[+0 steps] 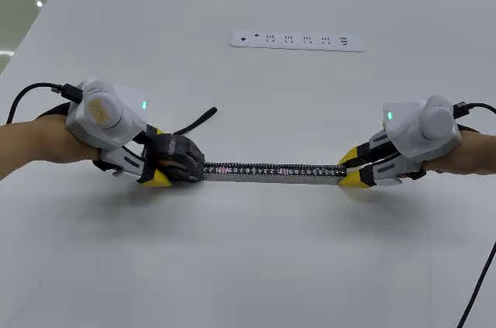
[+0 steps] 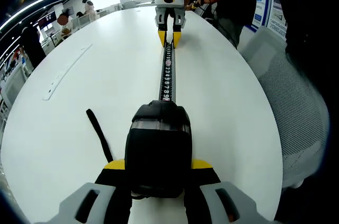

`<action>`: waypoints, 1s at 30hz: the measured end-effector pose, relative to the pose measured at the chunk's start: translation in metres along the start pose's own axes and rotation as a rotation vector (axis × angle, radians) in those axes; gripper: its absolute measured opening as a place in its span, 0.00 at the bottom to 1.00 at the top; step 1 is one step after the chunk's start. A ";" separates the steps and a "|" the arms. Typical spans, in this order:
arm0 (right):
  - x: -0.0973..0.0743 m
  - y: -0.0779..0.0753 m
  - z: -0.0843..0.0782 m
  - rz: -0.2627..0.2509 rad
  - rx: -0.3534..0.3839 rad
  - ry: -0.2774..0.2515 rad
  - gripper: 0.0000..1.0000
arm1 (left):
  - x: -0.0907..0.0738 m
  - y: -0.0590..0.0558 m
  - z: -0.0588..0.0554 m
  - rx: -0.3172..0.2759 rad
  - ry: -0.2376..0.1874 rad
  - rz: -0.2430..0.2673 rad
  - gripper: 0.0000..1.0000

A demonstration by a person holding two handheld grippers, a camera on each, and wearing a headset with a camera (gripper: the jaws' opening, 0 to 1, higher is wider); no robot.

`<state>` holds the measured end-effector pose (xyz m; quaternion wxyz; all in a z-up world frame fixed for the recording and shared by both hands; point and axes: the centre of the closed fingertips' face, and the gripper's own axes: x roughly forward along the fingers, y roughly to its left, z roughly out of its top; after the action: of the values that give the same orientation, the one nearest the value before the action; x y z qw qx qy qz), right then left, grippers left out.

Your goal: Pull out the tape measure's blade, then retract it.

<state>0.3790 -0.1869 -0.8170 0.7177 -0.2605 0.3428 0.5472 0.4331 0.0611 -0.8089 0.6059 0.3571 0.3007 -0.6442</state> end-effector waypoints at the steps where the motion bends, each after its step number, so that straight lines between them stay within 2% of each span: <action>1: 0.000 0.000 0.000 0.000 -0.003 0.003 0.13 | 0.001 0.000 0.000 -0.001 0.001 -0.001 0.35; 8: 0.001 -0.002 -0.002 0.004 -0.006 0.018 0.14 | 0.005 -0.001 0.001 -0.006 0.030 -0.021 0.35; 22: -0.001 -0.002 -0.005 -0.013 -0.026 0.033 0.17 | 0.006 -0.002 0.001 -0.008 0.024 -0.015 0.36; 26: -0.004 -0.004 -0.004 -0.029 -0.012 0.018 0.20 | 0.009 -0.001 -0.003 -0.006 0.041 -0.005 0.39; 30: -0.011 -0.005 -0.004 -0.043 0.003 0.010 0.25 | 0.009 -0.002 -0.001 -0.029 0.018 0.002 0.42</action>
<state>0.3814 -0.1981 -0.8115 0.7280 -0.2697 0.3415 0.5298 0.4310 0.0572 -0.8172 0.6087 0.3544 0.3150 -0.6361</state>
